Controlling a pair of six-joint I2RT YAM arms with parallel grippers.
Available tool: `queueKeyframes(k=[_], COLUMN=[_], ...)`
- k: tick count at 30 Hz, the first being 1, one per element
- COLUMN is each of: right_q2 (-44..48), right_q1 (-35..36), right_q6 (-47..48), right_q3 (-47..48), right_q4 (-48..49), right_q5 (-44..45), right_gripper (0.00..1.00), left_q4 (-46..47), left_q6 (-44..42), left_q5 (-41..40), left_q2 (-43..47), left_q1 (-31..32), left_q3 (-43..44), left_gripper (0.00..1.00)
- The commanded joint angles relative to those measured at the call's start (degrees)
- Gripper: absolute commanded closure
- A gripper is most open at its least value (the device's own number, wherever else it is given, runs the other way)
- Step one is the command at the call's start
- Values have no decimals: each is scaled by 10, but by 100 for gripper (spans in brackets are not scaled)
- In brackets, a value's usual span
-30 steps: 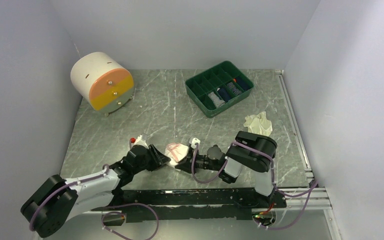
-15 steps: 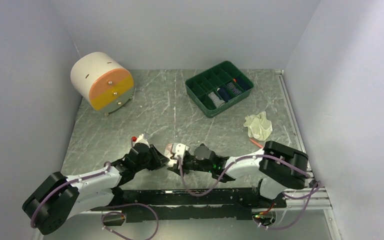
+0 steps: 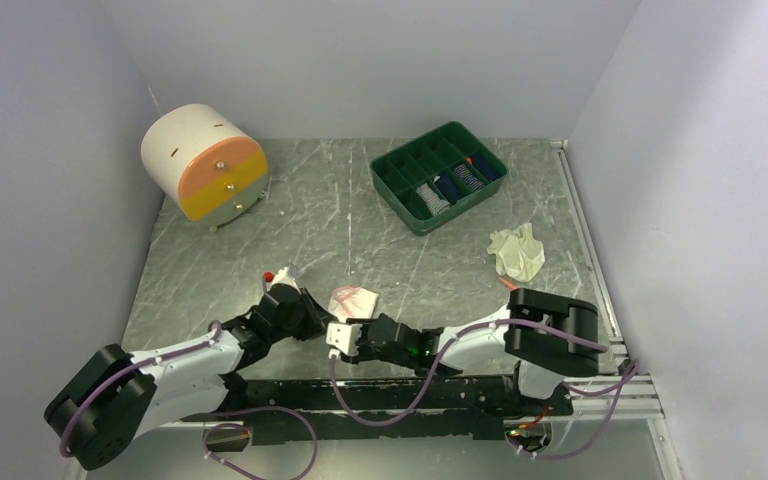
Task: Roll the underwear
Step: Roll the underwear to the center of the board.
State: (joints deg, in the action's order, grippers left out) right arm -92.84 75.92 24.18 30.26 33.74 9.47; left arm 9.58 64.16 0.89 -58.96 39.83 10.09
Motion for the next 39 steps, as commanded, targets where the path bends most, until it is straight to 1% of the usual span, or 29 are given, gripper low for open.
queueKeyframes(k=[1, 3, 6, 9, 12, 13, 15, 16, 19, 21, 22, 24, 25, 27, 30, 33, 34, 35, 36, 37, 39], right_q2=[-23, -30, -50, -62, -64, -65, -66, -64, -56, -57, -58, -63, -67, -78, -91, -98, -100, -102, -105, -106, -101], right_q1=[1, 2, 1, 1, -4, -6, -11, -15, -45, -71, -82, -97, -103, -111, -114, -122, -126, -130, -132, -132, -133], right_q6=[14, 13, 6, -13, -45, -57, -81, -93, -142, -184, -199, -215, -218, -222, -220, -224, -227, -232, -237, -239, -236], right_q3=[23, 22, 23, 18, 6, 5, -2, -9, -35, -51, -56, -63, -65, -63, -64, -67, -69, -71, -73, -74, -74], right_q4=[33, 41, 39, 35, 43, 43, 52, 64, 117, 160, 179, 205, 214, 221, 236, 249, 256, 265, 273, 279, 278], right_q5=[46, 48, 49, 44, 19, 11, -5, -21, -120, -175, -192, -211, -216, -230, -242, -248, -254, -260, -265, -270, -274], right_gripper=[62, 68, 73, 79, 85, 88, 92, 93, 92, 91, 91, 91, 91, 90, 88, 87, 87, 86, 86, 85, 82], left_q4=[-86, -88, -95, -95, -116, -120, -127, -131, -137, -116, -107, -108, -104, -77, -36, -21, -23, -24, -22, -23, -16], left_q6=[-20, -21, -21, -14, -8, -5, 0, 2, 11, 33, 51, 81, 91, 114, 137, 138, 136, 136, 134, 133, 127], left_q5=[-33, -33, -35, -35, -39, -41, -43, -44, -48, -41, -39, -44, -47, -51, -60, -63, -65, -68, -68, -66, -65], left_q2=[-2, -1, -1, 8, 26, 36, 51, 60, 89, 101, 101, 97, 95, 85, 60, 19, -1, -17, -32, -47, -66], left_q1=[1, 1, 1, 0, 1, 0, 0, 1, 1, 1, 0, 1, 1, 1, 1, 1, 1, 0, 0, 1, 0], left_q3=[-6, -6, -2, -6, -11, -12, -14, -15, -22, -38, -46, -53, -56, -70, -82, -76, -73, -71, -72, -72, -72], left_gripper=[78, 77, 76, 71, 65, 61, 50, 46, 41, 38, 38, 40, 40, 38, 38, 41, 48, 62, 73, 77, 78])
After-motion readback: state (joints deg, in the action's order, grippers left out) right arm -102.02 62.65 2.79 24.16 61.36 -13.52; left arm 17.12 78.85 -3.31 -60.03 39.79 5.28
